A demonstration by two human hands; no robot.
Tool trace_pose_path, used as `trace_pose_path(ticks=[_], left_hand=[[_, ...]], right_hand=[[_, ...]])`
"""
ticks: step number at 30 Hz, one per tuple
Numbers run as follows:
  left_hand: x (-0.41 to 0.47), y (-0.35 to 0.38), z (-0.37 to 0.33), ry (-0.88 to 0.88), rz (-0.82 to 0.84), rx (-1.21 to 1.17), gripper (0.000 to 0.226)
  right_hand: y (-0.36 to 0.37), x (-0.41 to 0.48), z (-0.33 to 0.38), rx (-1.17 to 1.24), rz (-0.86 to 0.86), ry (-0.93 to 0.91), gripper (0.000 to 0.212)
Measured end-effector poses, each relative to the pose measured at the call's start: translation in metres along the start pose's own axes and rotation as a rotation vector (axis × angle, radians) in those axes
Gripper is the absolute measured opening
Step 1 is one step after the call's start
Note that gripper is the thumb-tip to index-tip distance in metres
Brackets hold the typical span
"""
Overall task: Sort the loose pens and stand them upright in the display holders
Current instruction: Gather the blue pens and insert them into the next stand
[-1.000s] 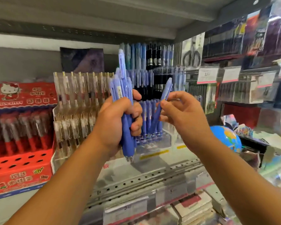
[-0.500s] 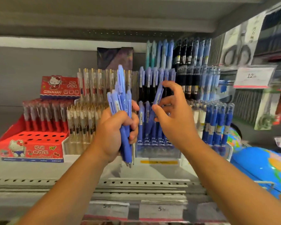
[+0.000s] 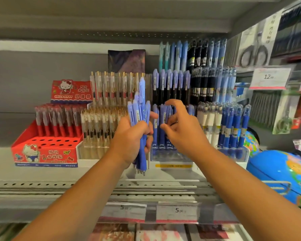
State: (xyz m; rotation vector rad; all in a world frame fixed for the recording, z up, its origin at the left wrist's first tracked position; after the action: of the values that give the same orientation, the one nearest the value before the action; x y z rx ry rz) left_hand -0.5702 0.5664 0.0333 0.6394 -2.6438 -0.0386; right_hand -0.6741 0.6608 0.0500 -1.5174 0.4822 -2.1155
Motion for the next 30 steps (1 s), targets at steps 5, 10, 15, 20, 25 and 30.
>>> trace_pose_path(ticks=[5,10,15,20,25,30], left_hand=[[-0.001,-0.002,0.0,0.015,-0.003,0.03,0.04],[-0.002,-0.001,-0.003,0.046,-0.026,0.14,0.02],[0.0,-0.003,0.002,0.022,-0.031,0.147,0.03],[-0.002,0.002,0.001,0.036,0.01,0.159,0.04],[-0.001,0.002,0.003,0.017,0.003,0.205,0.036],[-0.001,0.008,0.008,-0.008,0.048,0.253,0.027]], right_hand=[[0.003,-0.004,0.001,-0.041,0.03,0.029,0.052],[0.003,-0.006,-0.001,-0.032,0.03,0.078,0.044],[0.003,-0.009,-0.01,0.031,0.02,0.156,0.03],[-0.012,-0.011,-0.003,0.026,-0.112,0.081,0.019],[-0.007,-0.012,0.012,0.626,-0.141,0.093,0.011],[-0.004,-0.014,0.02,0.652,-0.097,0.092,0.021]])
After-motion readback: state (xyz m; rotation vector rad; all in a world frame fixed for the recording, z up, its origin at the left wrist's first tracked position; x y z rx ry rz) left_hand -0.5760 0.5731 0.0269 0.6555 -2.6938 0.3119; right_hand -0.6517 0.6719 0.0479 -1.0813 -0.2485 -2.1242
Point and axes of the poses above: each hand's wrist, its own x-axis towards the middle knuckle, its own y-axis out of the palm, z = x × y, the point moved 8 cm from there along x, towards the middle knuckle, and after that the axes turned 10 degrees about -y, right-handed, at the moved point
